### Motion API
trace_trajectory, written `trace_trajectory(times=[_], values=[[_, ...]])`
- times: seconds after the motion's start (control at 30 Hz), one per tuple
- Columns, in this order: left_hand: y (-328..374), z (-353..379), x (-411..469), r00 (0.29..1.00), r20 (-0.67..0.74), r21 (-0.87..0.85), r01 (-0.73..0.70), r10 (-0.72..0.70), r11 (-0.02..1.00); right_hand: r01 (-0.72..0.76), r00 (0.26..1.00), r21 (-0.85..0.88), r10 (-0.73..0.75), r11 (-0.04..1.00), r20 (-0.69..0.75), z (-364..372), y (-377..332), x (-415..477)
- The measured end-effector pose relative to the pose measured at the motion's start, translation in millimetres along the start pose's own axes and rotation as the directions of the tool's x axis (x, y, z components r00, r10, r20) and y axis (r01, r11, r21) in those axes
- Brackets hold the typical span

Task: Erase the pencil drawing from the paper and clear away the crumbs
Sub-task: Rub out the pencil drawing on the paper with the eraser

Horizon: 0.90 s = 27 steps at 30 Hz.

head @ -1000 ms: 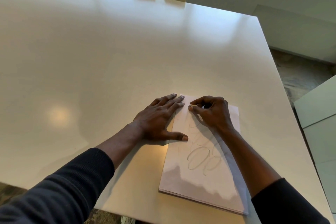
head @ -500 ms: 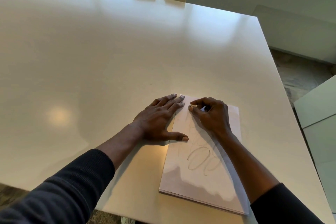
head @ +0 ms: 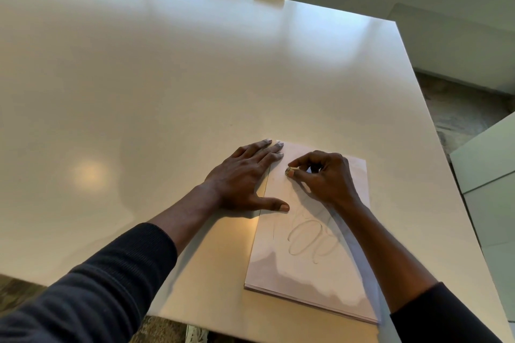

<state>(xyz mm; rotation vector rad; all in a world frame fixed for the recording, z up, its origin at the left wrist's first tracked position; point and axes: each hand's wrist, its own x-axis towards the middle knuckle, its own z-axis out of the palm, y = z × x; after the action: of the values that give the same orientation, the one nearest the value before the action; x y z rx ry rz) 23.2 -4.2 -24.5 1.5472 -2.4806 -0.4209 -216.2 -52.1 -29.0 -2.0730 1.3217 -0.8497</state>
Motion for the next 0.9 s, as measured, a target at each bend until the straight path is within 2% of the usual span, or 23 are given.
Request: trace_trajectory(times=[0.13,0.27,0.43,0.57,0.73,0.9], values=[[1,0,0,1.0,-0.004,-0.005,-0.004,0.004,1.0,-0.04,0.997,-0.012,0.039,0.999,-0.069,5,0,0],[0,0,0,1.0,-0.006,-0.004,-0.004,0.004,1.0,0.025,0.999,0.045,-0.027,0.999,0.047,1,-3,-5],[1,-1,-1,1.0,-0.009,0.0,-0.011,0.011,1.0,-0.019,1.0,0.012,0.019,1.0,-0.011,4,-3,-4],[0,0,-1,1.0,-0.015,0.002,-0.012,0.012,1.0,0.075,0.99,0.063,-0.082,0.995,0.116,0,-3,-8],[0,0,0,1.0,-0.005,0.005,-0.012,0.012,1.0,-0.001,1.0,0.024,0.001,1.0,0.005,2,-3,-7],[0,1,-1,1.0,-0.015,0.009,-0.016,0.016,1.0,0.08,0.989,0.064,-0.087,0.995,0.122,0,-2,-12]])
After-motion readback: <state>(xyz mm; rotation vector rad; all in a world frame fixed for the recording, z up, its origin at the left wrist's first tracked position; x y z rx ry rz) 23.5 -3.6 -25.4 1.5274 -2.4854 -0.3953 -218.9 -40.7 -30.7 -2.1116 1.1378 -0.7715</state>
